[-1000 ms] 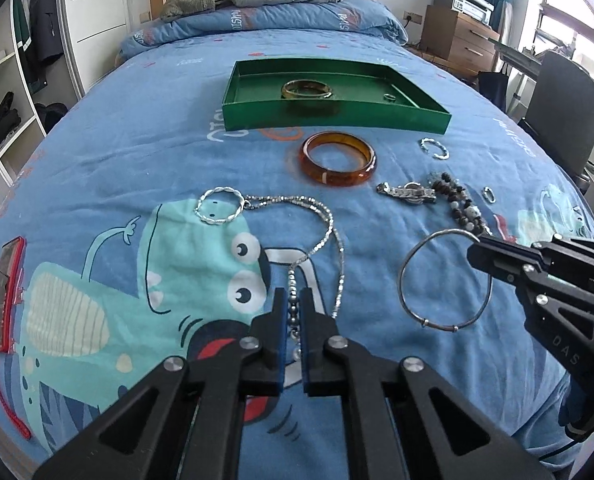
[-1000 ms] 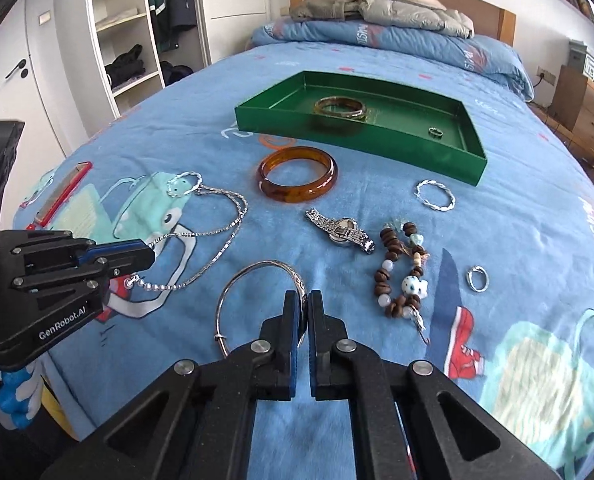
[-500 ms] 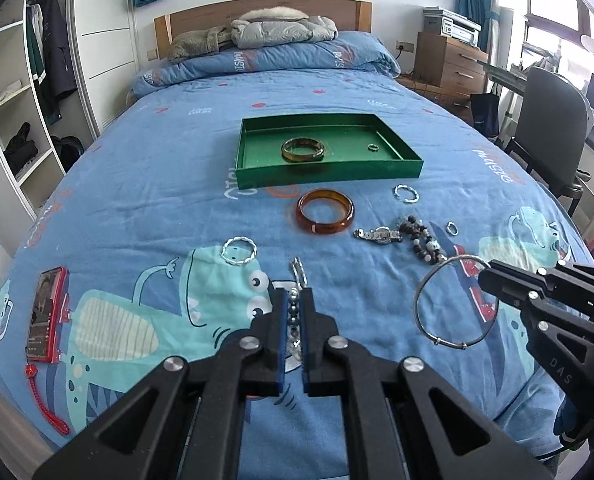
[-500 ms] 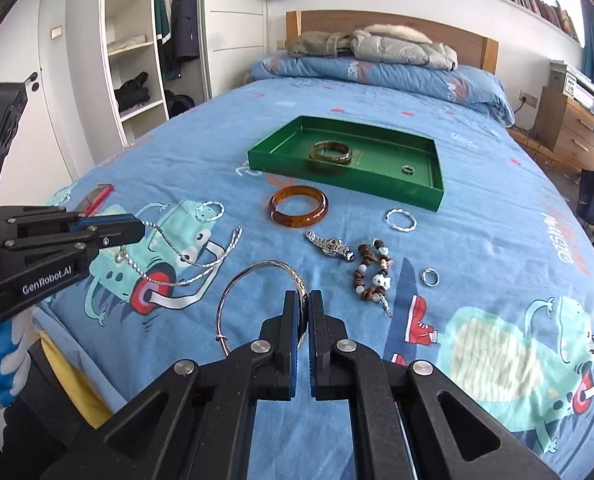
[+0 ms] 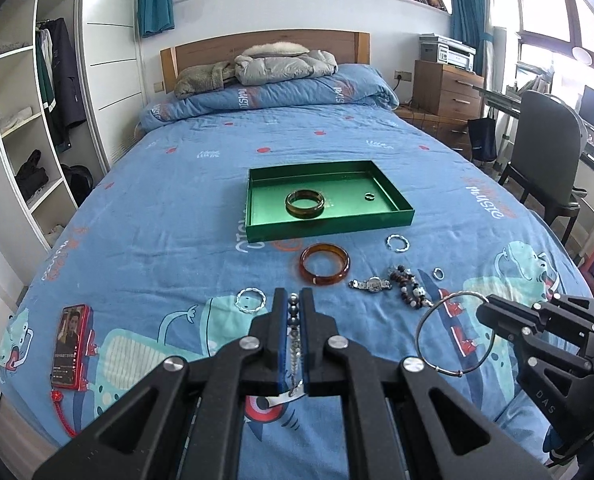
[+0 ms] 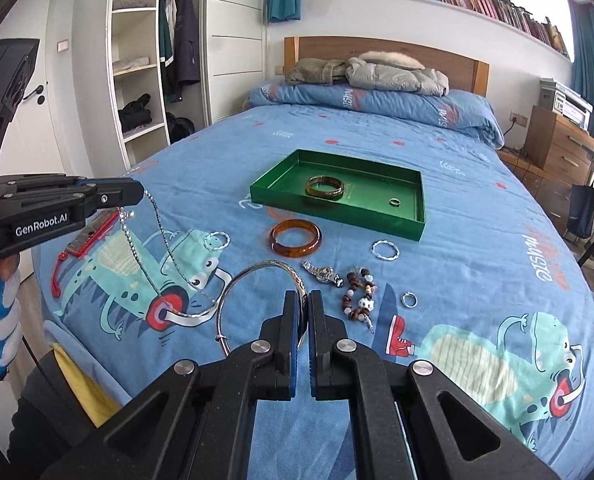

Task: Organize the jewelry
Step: 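Carry the necklace and the silver bangle over the green tray with both tools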

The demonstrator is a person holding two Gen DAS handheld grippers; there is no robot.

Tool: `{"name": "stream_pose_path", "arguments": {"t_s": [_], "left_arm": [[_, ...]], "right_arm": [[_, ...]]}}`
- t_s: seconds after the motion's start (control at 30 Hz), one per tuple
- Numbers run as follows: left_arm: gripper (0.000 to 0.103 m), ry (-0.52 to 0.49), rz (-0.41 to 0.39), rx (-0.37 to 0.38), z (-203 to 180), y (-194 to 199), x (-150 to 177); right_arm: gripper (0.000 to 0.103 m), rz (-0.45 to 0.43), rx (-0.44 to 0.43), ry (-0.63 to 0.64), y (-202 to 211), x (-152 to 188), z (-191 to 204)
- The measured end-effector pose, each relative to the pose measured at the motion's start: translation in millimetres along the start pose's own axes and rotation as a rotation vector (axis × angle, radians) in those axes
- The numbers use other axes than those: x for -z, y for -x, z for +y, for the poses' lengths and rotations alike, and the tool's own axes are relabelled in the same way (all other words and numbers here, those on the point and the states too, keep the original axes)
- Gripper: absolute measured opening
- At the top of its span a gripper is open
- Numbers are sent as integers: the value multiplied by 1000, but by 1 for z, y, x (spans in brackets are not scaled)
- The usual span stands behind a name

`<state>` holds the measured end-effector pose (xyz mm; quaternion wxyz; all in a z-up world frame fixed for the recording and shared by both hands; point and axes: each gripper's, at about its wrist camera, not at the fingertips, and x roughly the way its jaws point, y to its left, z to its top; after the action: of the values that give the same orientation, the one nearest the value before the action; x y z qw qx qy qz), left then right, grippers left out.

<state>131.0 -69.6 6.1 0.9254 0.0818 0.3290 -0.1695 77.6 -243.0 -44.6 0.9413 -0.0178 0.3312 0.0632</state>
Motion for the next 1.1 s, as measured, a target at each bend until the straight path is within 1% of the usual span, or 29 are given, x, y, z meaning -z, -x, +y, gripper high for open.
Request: {"name": "stream_pose_path", "arguments": {"t_s": [0.17,0.43,0.73,0.9,1.1], "left_arm": [[5,-2,-26,8,0,7,-11],[5,-16,-60,0,5,13,-29],[5,-26,-81,-14,12,7,-56],[5,-41,-100,-31,16,-3,-80],[5,-42,-136,-52,25,-25,-123]], "right_arm": [[5,-16,4,5,5,-7,0],[5,-28,8,6,4,-17,-2],[5,-33,11,6,-5,-31,-9],[5,-37,12,6,-15,-46,-17],[5,-54,21,6,-37,-80,-32]]}}
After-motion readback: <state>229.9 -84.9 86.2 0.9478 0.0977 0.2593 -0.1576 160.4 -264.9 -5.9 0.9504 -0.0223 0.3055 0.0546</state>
